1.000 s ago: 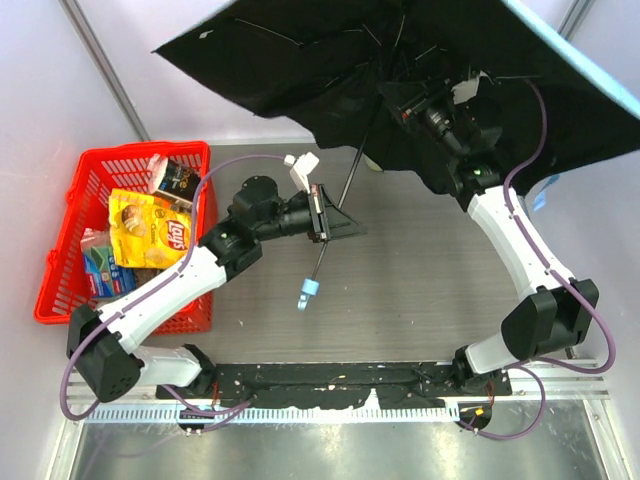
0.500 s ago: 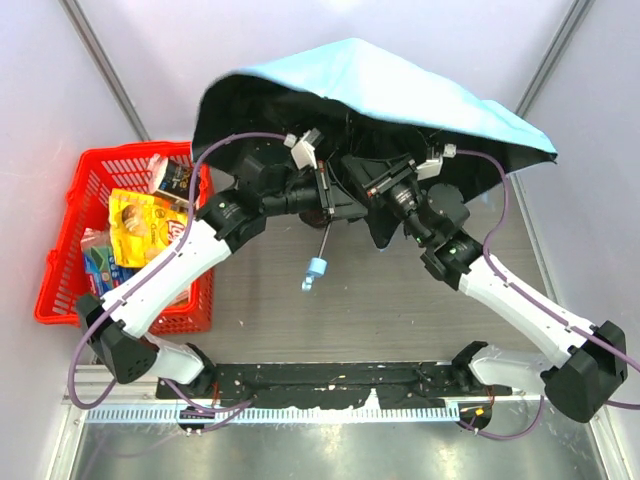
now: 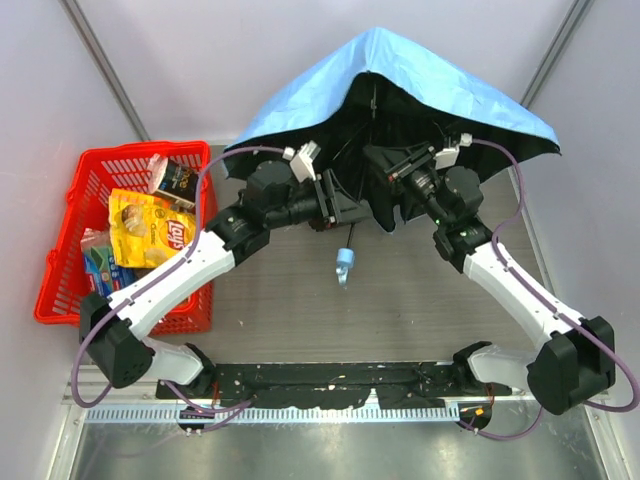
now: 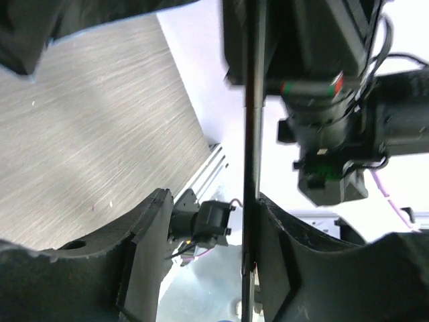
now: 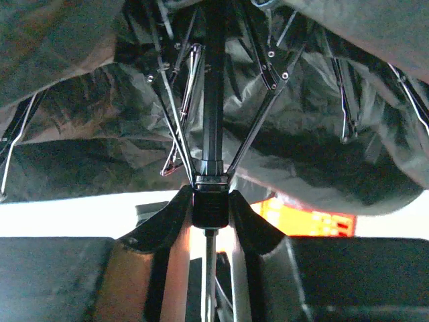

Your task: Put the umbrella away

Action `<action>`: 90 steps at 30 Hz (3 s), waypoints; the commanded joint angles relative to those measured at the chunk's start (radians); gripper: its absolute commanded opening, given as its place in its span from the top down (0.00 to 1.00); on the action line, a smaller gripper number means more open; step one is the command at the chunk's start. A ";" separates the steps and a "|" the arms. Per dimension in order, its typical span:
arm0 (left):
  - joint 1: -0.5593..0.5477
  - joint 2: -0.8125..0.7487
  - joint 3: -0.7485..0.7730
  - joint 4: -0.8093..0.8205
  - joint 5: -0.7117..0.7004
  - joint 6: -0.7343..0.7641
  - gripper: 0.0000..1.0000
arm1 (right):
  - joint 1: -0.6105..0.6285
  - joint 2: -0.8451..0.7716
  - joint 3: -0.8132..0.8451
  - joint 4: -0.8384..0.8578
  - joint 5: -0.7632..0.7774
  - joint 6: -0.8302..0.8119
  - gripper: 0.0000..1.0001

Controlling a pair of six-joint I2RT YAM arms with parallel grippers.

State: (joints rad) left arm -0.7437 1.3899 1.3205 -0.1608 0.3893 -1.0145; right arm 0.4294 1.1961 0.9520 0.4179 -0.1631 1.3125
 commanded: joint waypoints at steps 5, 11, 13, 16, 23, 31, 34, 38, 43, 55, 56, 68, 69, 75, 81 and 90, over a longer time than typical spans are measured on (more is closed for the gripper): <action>-0.013 -0.054 -0.188 0.150 0.059 -0.056 0.56 | -0.073 0.037 0.096 0.131 -0.055 -0.018 0.99; -0.014 0.012 -0.040 0.043 0.007 0.025 0.97 | -0.060 -0.012 0.055 0.050 -0.038 -0.088 0.99; -0.008 0.027 0.021 0.001 -0.036 0.057 1.00 | -0.017 -0.050 -0.017 0.042 -0.009 -0.093 0.99; -0.003 0.041 0.072 0.009 -0.085 0.074 1.00 | 0.112 -0.134 -0.145 0.038 0.089 -0.114 0.99; -0.016 0.049 0.037 0.059 -0.046 0.039 1.00 | 0.191 -0.176 -0.167 0.004 0.201 -0.168 0.99; -0.034 -0.181 -0.220 0.098 0.097 0.192 0.17 | -0.121 -0.046 -0.007 0.119 -0.132 -0.248 0.99; -0.034 -0.328 -0.288 -0.011 0.154 0.333 0.15 | -0.205 -0.056 -0.010 0.278 -0.280 -0.422 0.99; -0.034 -0.500 -0.242 -0.170 0.194 0.508 0.36 | -0.230 -0.099 0.016 0.234 -0.450 -0.687 0.99; -0.034 -0.572 -0.019 -0.272 -0.063 0.648 0.38 | -0.231 -0.121 -0.016 0.228 -0.659 -0.846 0.99; 0.006 -0.261 0.401 -0.366 -0.395 0.364 0.00 | -0.233 -0.250 -0.252 0.584 -0.918 -0.708 0.99; 0.021 -0.247 0.376 -0.299 -0.253 0.349 0.00 | -0.231 -0.253 -0.243 0.579 -0.923 -0.708 0.99; 0.072 -0.301 0.032 0.142 0.003 0.226 0.00 | -0.230 -0.092 -0.153 1.010 -1.003 -0.303 0.99; 0.072 -0.283 0.034 0.185 0.061 0.211 0.00 | -0.231 -0.084 -0.148 1.021 -1.004 -0.291 0.99; 0.092 -0.371 -0.029 0.230 0.033 0.255 0.00 | -0.233 -0.066 -0.140 0.938 -0.946 -0.379 0.99; 0.092 -0.581 -0.213 0.306 -0.180 0.268 0.00 | -0.236 -0.018 -0.137 0.964 -0.914 -0.346 0.99; 0.090 -0.362 -0.063 0.246 0.037 0.160 0.00 | -0.233 0.046 -0.139 1.144 -0.882 -0.207 0.99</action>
State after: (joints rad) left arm -0.6579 0.8913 1.2171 0.0578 0.2916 -0.7826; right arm 0.1944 1.2568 0.7647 1.2583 -1.1080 1.0500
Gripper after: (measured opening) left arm 0.995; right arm 0.289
